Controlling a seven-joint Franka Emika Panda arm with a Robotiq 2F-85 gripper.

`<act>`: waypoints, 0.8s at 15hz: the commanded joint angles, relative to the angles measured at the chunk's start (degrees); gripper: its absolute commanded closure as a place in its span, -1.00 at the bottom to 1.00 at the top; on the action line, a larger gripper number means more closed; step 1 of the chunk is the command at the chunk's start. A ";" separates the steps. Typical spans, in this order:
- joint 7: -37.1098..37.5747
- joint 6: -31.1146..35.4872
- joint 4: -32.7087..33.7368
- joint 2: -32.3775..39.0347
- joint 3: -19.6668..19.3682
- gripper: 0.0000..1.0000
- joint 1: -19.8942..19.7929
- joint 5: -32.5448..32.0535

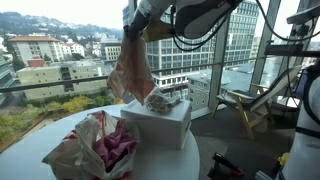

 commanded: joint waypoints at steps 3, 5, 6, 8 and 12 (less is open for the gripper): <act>-14.33 10.65 -6.72 4.24 -7.15 0.96 11.58 14.60; -21.05 13.10 -10.13 6.25 -12.18 0.96 18.72 21.65; -24.79 13.74 -12.23 6.82 -15.49 0.96 23.26 25.49; -32.96 13.32 -16.98 6.51 -21.61 0.96 32.50 34.21; -50.22 -3.86 -20.29 -1.00 -35.68 0.96 50.71 48.27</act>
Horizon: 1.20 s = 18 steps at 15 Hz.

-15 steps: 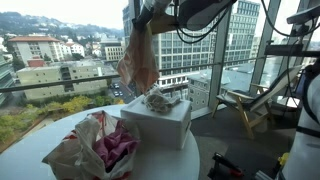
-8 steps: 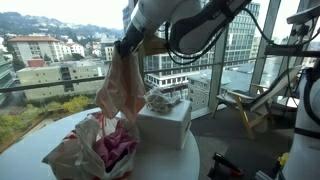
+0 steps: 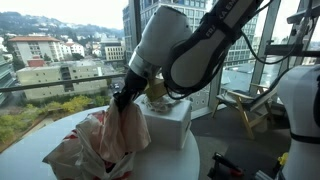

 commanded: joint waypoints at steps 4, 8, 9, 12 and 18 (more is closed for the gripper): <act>-22.04 -20.53 8.41 -3.96 -14.65 0.96 15.25 9.71; -35.80 -23.21 16.54 4.26 -10.39 0.96 11.67 23.54; -39.85 -23.99 18.12 6.09 -9.04 0.96 10.65 27.93; -43.03 -25.81 21.69 11.39 -15.23 0.96 18.03 30.99; -54.28 -26.26 26.72 26.27 -12.99 0.96 16.34 42.72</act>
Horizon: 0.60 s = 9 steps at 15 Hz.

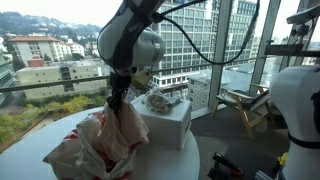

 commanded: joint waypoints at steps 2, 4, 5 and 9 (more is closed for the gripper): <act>-8.86 -1.84 7.38 13.39 3.48 0.96 -3.89 9.17; -11.56 -2.11 10.14 17.83 6.52 0.96 -6.36 11.58; -12.72 -1.90 11.52 19.73 8.12 0.96 -7.65 12.41; -12.34 -3.44 15.53 20.71 22.01 0.96 -19.85 6.41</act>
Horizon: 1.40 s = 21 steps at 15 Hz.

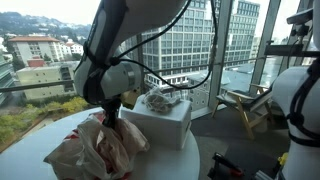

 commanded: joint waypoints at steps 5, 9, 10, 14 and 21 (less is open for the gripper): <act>-0.31 -7.17 11.60 2.89 32.55 0.96 -30.31 -11.85; -0.49 -9.45 14.62 6.37 44.24 0.96 -41.04 -17.10; -0.03 -8.94 14.79 7.42 45.28 0.96 -42.01 -18.91; 1.40 -2.15 14.69 11.31 46.81 0.96 -42.74 -26.53; 1.59 5.18 13.96 16.49 48.17 0.96 -43.41 -36.89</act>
